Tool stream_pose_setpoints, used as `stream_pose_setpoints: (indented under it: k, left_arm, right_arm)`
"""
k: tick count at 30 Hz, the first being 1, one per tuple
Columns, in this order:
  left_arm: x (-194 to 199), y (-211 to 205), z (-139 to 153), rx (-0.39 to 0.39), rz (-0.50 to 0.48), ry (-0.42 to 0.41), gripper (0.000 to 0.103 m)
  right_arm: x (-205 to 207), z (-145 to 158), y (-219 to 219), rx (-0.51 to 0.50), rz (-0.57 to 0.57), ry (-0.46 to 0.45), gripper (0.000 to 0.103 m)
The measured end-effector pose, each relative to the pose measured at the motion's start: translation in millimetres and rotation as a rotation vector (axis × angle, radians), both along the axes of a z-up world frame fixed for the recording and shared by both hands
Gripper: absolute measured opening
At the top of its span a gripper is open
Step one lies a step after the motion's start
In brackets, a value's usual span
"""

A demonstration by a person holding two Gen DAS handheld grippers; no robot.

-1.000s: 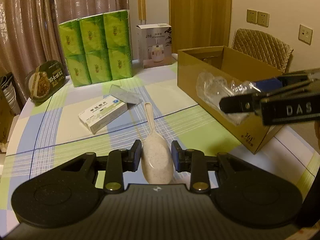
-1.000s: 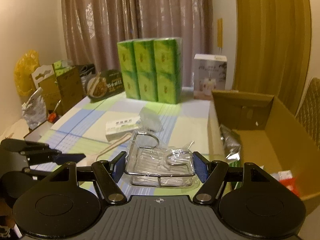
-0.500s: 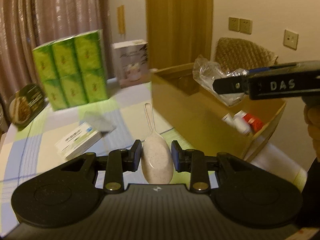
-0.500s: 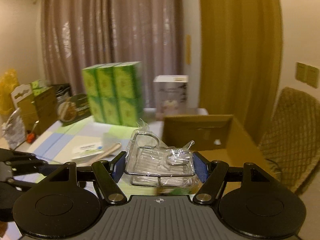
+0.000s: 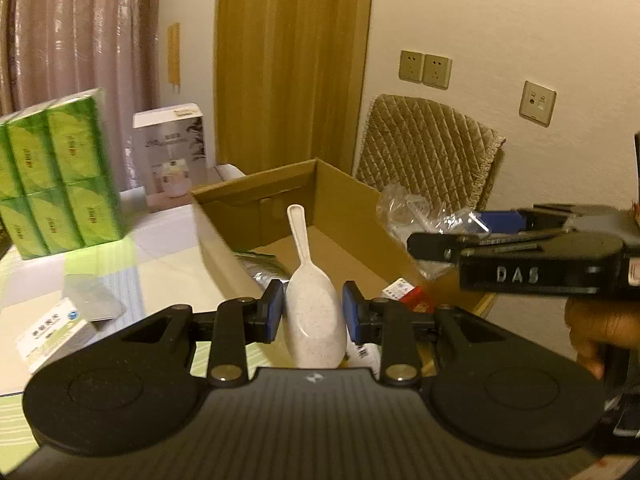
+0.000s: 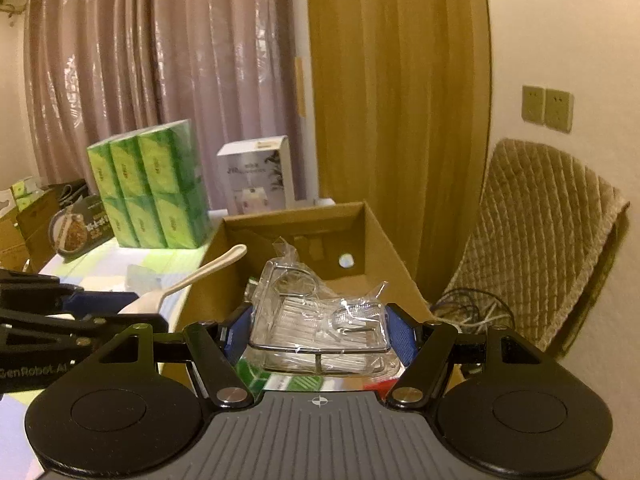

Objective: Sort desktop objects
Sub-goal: 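Open both tools to drop the spoon and wire rack into the box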

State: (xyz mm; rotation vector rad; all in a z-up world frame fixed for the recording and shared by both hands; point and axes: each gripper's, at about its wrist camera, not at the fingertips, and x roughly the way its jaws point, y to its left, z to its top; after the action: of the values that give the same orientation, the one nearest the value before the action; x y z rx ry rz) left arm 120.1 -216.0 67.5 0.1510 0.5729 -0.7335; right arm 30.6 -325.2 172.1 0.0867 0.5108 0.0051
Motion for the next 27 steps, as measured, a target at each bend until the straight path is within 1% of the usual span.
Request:
stream_pose_setpoints:
  k: [7,10,11,12,19,25,27]
  left_arm:
    - [8,-18,-10,-0.006,-0.006,0.037,0.027]
    - [11,-24,-16,-0.007,-0.008,0.036,0.027]
    - [12,-26,-18,-0.001,-0.005,0.035,0.031]
    - [13,-26,-20,0.004,0.0,0.035,0.039]
    - [8,-11,-29,0.017,0.018,0.043,0.04]
    - [3,-1,-26,0.014,0.031,0.041,0.04]
    - [2,1,-25,0.013,0.035,0.038,0.042]
  right_arm:
    - [1,-10,-15,0.027,-0.012,0.011,0.067]
    - [0,-12,-18,0.034,-0.014,0.011,0.067]
    - [0,-12,-18,0.037,-0.014,0.011,0.067]
    - [0,-13,-19,0.04,-0.015,0.011,0.067]
    - [1,-20,-18,0.057,-0.011,0.024,0.067]
    - [4,-18,-11,0.059,0.004,0.026,0.067]
    - [7,-18,-10,0.07,0.019,0.027,0.067]
